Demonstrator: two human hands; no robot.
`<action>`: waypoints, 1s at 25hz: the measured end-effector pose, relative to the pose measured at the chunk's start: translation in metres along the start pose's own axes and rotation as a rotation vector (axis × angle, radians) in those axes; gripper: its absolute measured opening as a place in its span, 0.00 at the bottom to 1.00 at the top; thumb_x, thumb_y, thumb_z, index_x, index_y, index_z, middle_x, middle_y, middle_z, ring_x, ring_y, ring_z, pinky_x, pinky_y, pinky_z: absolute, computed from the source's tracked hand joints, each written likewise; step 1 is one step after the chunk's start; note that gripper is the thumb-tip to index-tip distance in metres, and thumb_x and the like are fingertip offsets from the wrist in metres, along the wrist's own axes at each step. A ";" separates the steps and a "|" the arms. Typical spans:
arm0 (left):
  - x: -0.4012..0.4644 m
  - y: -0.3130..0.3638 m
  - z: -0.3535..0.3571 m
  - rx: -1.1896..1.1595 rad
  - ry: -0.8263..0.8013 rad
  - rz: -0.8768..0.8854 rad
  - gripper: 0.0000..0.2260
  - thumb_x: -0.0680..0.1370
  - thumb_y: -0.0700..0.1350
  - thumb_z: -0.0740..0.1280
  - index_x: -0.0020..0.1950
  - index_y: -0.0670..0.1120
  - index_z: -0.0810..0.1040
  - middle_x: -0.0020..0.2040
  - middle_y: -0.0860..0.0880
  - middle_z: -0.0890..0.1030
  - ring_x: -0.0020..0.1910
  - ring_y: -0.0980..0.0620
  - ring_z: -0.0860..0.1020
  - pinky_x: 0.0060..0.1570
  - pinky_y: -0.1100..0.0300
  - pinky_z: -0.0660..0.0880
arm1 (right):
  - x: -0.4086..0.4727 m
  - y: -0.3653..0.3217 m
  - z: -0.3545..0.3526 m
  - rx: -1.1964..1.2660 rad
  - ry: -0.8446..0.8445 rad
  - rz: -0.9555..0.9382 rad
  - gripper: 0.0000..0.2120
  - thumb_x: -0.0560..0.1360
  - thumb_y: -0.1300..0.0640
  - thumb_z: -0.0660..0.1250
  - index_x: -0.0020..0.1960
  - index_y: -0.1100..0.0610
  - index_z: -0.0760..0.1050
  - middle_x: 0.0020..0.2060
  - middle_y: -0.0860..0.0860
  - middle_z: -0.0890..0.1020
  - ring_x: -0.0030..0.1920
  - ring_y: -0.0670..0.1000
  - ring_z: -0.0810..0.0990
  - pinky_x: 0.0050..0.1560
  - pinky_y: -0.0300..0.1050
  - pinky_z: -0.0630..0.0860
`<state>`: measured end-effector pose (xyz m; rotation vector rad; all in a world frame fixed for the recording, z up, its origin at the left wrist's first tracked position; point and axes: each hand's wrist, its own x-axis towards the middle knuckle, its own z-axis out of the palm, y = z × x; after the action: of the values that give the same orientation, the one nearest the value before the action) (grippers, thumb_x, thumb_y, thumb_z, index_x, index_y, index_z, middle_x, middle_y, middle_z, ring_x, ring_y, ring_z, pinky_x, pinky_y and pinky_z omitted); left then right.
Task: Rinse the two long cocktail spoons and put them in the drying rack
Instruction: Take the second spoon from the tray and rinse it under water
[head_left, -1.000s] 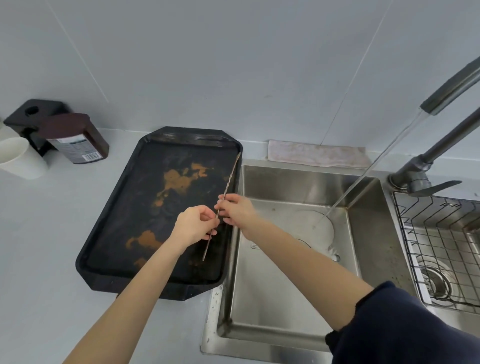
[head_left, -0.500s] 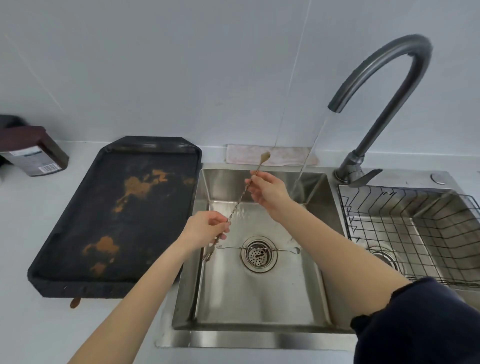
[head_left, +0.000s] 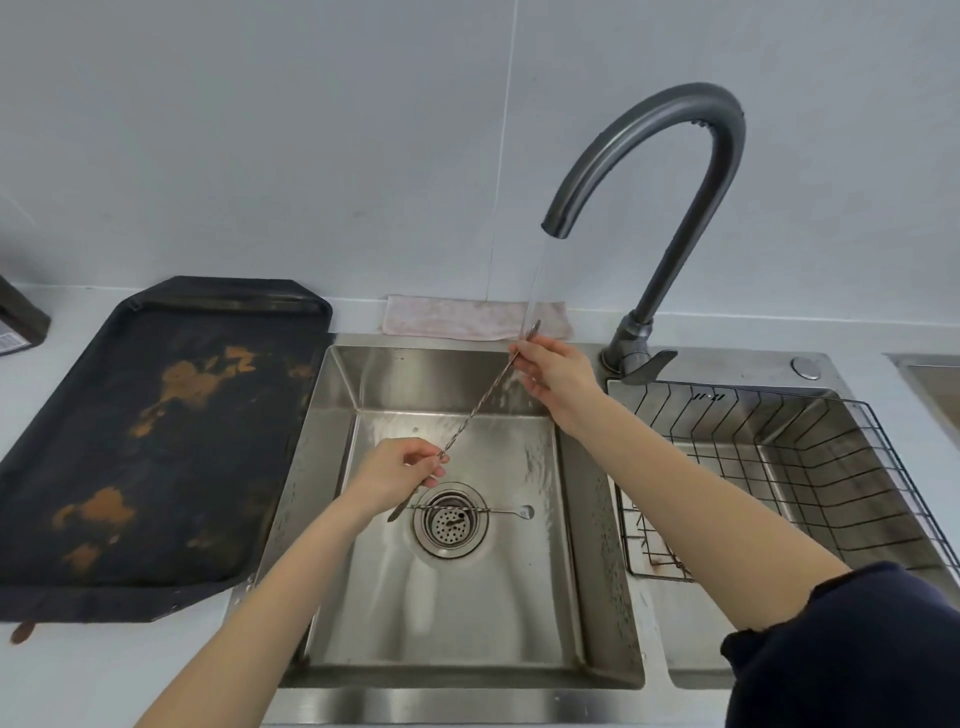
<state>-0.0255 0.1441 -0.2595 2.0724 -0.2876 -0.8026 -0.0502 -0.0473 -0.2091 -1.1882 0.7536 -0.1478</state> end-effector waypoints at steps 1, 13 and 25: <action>0.001 0.001 0.002 -0.001 0.010 0.003 0.09 0.77 0.37 0.63 0.41 0.47 0.79 0.35 0.53 0.79 0.23 0.69 0.76 0.26 0.79 0.70 | 0.003 -0.001 -0.003 -0.001 -0.008 -0.006 0.07 0.76 0.65 0.64 0.42 0.56 0.75 0.35 0.50 0.78 0.34 0.44 0.75 0.35 0.35 0.70; 0.002 0.002 0.017 -0.037 0.014 0.015 0.07 0.77 0.37 0.63 0.48 0.45 0.79 0.36 0.52 0.80 0.32 0.62 0.77 0.33 0.76 0.71 | 0.010 -0.029 0.004 -0.007 -0.087 -0.132 0.15 0.78 0.66 0.61 0.64 0.66 0.70 0.46 0.54 0.79 0.37 0.45 0.79 0.33 0.28 0.77; -0.003 0.024 0.018 -0.224 -0.105 0.126 0.16 0.76 0.37 0.65 0.60 0.52 0.73 0.31 0.51 0.81 0.25 0.62 0.78 0.31 0.72 0.75 | 0.023 0.003 -0.002 -0.414 -0.041 -0.273 0.27 0.79 0.66 0.59 0.74 0.54 0.55 0.45 0.57 0.81 0.35 0.44 0.80 0.32 0.33 0.76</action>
<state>-0.0369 0.1191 -0.2463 1.7884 -0.3652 -0.8294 -0.0354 -0.0591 -0.2225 -1.6829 0.5980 -0.1985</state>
